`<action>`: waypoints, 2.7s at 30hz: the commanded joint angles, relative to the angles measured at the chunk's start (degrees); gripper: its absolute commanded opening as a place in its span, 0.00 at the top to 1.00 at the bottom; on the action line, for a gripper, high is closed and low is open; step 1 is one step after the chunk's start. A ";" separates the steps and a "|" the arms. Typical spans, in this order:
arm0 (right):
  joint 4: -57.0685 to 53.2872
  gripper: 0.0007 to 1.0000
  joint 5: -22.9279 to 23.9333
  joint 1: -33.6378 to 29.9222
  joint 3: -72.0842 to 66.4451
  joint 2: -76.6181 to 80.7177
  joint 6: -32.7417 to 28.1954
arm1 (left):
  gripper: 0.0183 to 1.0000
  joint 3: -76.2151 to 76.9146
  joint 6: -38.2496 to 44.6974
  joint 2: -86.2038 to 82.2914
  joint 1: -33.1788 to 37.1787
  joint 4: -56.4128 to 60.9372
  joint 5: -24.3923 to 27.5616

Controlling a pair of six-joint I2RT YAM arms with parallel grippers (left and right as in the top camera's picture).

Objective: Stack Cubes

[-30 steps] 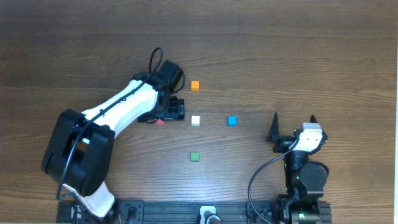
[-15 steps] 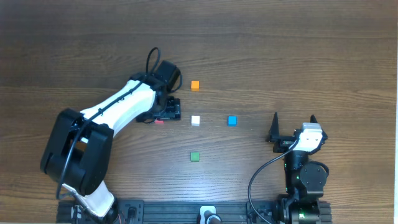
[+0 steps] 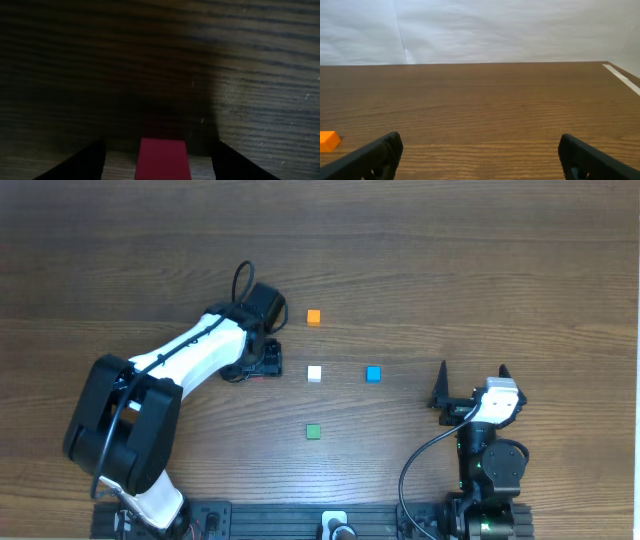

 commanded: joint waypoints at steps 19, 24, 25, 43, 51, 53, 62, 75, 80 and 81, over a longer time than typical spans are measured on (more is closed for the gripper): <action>-0.11 0.01 0.72 -0.31 -0.24 -0.02 0.33 | 0.53 -1.84 1.03 -2.14 0.26 0.11 0.22; -0.11 0.01 0.72 -0.31 -0.24 -0.02 0.33 | 0.60 -1.84 1.03 -2.45 0.24 -0.39 0.39; -0.11 0.01 0.72 -0.31 -0.24 -0.02 0.33 | 0.61 -1.84 1.03 -2.47 0.24 -0.39 0.44; -0.11 0.01 0.72 -0.31 -0.24 -0.02 0.33 | 0.78 -1.84 0.98 -2.84 0.22 0.63 1.88; -0.11 0.01 0.72 -0.31 -0.24 -0.02 0.33 | 0.98 -0.33 -3.56 -7.30 -2.80 2.56 2.73; -0.11 0.01 0.72 -0.31 -0.24 -0.02 0.33 | 0.98 1.70 -4.09 -7.69 -4.24 1.16 2.73; -0.11 0.01 0.70 -0.31 -0.24 -0.02 0.33 | 0.98 8.98 -10.54 -7.23 -12.35 -4.76 2.10; -0.11 0.01 0.72 -0.31 -0.24 -0.02 0.33 | 0.98 11.08 -13.18 -3.65 -16.55 -4.72 2.05; -0.11 0.01 0.70 -0.31 -0.24 -0.02 0.33 | 0.98 11.96 -13.14 -1.66 -16.55 -4.74 1.38; -0.11 0.01 0.72 -0.31 -0.24 -0.02 0.33 | 0.98 12.41 -13.11 -1.22 -16.63 -4.76 1.33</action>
